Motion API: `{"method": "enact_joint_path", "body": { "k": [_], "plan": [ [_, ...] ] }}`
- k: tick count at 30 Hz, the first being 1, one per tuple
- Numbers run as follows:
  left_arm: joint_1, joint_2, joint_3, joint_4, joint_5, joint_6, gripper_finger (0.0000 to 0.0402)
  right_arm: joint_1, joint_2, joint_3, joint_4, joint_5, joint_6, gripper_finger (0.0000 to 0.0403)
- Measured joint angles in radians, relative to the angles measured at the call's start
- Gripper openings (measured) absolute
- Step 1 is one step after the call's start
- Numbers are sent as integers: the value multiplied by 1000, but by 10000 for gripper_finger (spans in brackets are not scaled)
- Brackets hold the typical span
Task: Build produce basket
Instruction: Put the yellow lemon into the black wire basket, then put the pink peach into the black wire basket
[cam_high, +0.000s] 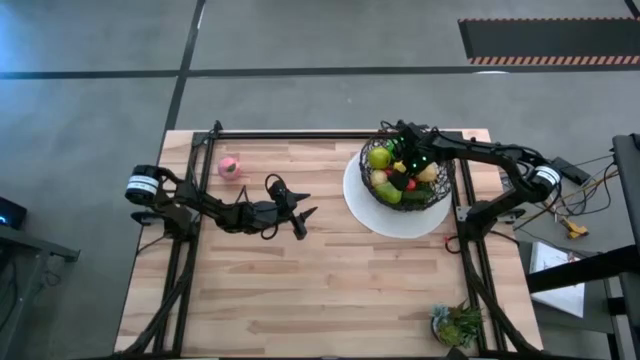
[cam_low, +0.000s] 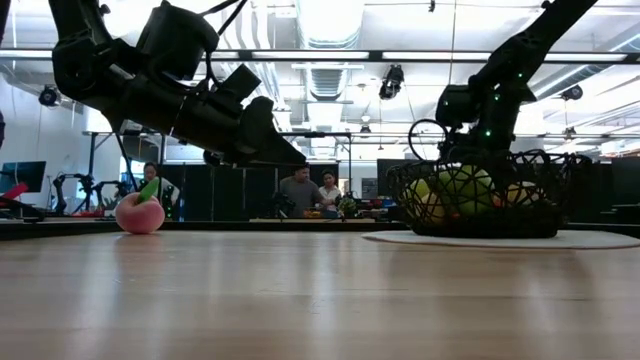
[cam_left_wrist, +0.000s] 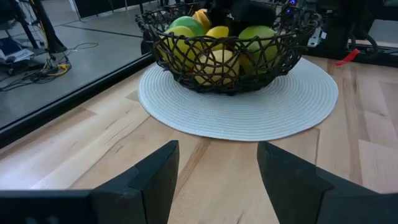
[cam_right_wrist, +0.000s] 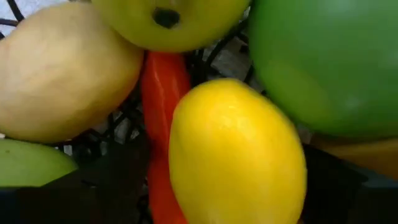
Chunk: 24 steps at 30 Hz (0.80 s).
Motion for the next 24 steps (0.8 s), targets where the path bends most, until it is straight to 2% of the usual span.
{"method": "enact_joint_path", "body": {
  "k": [5, 11, 17, 24],
  "plan": [
    [0, 0, 0, 0, 0, -3, 202, 0, -21, 48, -49, 0, 0, 316],
    [0, 0, 0, 0, 3, -3, 202, 1, -20, 128, -196, -2, -13, 295],
    [0, 0, 0, 0, 3, -3, 202, 2, -25, 223, -295, -2, -25, 290],
    [0, 0, -1, 0, 3, -4, 202, 6, -69, 355, -433, 73, 4, 290]
  ]
}}
